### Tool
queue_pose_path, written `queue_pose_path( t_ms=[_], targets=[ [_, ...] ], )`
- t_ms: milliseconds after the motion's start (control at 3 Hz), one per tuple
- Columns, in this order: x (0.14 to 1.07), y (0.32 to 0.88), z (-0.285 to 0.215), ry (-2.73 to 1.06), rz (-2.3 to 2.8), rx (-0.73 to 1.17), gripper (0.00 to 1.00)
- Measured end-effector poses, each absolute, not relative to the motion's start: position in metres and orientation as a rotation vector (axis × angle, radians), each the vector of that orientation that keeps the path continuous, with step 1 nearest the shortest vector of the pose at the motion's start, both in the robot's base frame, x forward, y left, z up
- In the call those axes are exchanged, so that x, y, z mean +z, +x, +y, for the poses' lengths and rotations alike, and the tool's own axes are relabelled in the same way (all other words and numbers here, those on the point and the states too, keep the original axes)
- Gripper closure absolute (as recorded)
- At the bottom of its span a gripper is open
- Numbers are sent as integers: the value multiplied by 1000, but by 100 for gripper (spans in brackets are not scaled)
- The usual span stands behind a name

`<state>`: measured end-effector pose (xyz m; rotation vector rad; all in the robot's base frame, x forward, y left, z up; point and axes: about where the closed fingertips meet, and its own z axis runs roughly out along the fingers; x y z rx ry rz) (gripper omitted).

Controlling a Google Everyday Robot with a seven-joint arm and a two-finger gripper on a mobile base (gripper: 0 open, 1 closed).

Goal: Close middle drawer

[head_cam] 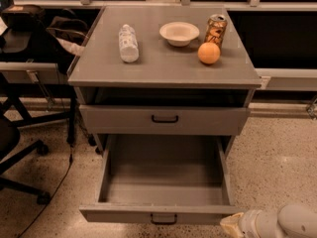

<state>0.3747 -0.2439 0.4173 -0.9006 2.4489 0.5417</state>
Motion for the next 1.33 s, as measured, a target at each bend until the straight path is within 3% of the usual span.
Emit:
queue_pose_path(
  t_ms=[1333],
  targets=[
    [418, 463, -243, -847, 2447, 426, 100]
  ],
)
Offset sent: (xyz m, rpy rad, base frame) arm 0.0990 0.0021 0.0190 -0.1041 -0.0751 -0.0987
